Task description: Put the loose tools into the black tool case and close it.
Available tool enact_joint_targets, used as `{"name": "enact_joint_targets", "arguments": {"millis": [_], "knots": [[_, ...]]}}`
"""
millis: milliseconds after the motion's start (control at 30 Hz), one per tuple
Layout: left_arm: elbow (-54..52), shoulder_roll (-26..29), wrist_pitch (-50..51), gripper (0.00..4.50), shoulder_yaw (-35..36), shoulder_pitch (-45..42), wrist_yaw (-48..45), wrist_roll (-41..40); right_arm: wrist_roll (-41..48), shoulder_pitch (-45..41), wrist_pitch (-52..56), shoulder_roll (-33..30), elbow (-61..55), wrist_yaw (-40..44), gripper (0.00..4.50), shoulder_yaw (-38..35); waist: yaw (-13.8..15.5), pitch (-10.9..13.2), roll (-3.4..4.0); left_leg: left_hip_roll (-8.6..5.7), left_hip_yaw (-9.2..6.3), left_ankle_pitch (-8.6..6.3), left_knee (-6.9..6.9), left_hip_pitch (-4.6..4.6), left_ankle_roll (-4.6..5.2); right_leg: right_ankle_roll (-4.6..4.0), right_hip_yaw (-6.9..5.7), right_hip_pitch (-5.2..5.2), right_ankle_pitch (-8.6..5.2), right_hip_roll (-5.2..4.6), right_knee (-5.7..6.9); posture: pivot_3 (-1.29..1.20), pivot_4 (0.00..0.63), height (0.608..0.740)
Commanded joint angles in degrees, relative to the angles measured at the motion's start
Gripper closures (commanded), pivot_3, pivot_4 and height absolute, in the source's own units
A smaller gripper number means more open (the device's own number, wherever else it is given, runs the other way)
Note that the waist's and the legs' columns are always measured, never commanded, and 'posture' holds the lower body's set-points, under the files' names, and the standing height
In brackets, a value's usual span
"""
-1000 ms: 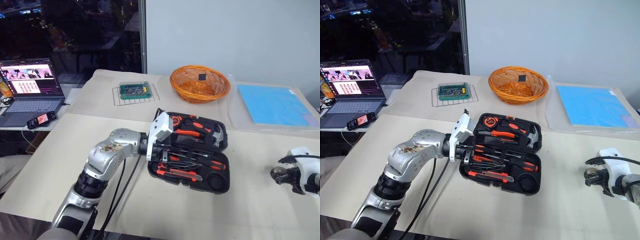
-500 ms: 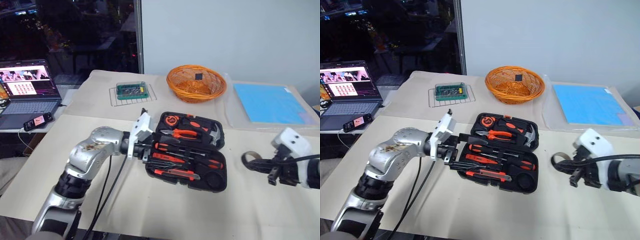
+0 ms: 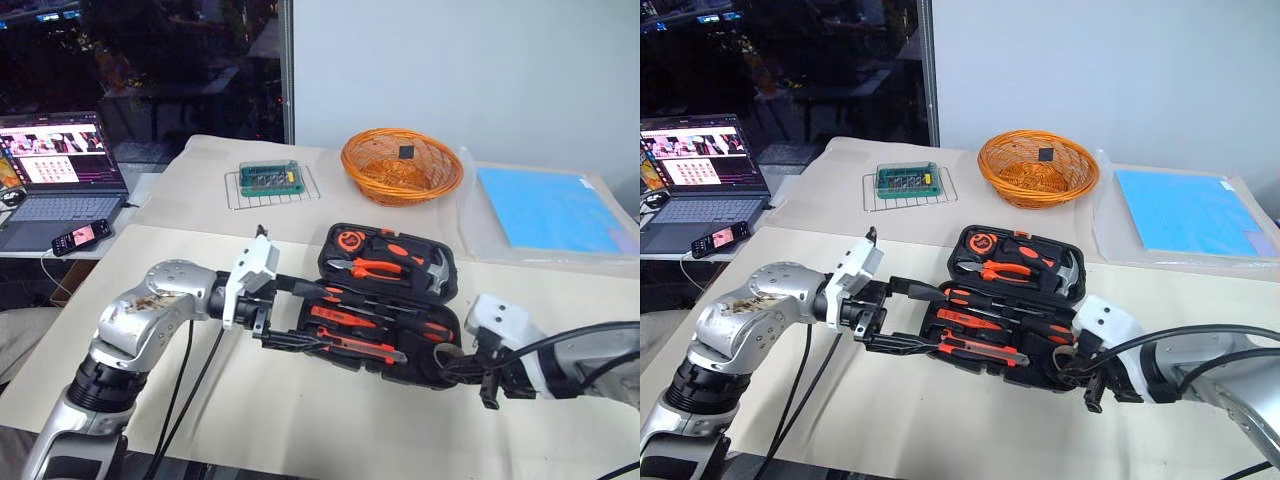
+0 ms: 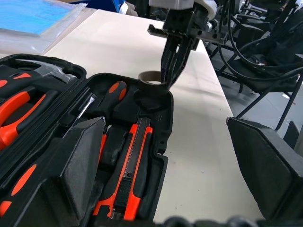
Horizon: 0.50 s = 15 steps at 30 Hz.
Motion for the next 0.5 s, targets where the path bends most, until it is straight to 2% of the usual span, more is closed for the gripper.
{"name": "enact_joint_targets", "arguments": {"millis": [33,267,500], "knots": [[-2.1,0.8,-0.5,0.08,1.5,0.2,0.3,-0.8,-1.9,-3.3,-1.7,0.9,0.2,-0.7,4.48,4.6,-0.2,0.0,-0.02,0.00,0.00,0.00,0.00,0.03,-0.01,0.00,0.00,0.02,0.00,0.01,0.00,0.00,0.150,0.740],[-2.0,0.9,-0.9,0.08,1.2,0.2,0.9,-0.3,-5.5,-7.3,-2.8,2.6,2.5,-0.9,4.48,11.5,-0.3,0.0,-0.07,0.08,0.00,0.03,0.00,0.11,-0.07,-0.03,0.01,0.03,0.03,0.10,0.01,0.00,0.150,0.740],[-2.2,0.7,-1.1,0.08,1.0,0.5,1.7,-0.1,-7.0,-10.2,-3.6,2.9,3.5,1.0,4.48,14.4,-0.2,0.0,-0.08,0.07,0.02,0.04,-0.01,0.05,-0.07,-0.05,0.00,-0.02,0.04,0.09,0.01,0.00,0.150,0.740]]}}
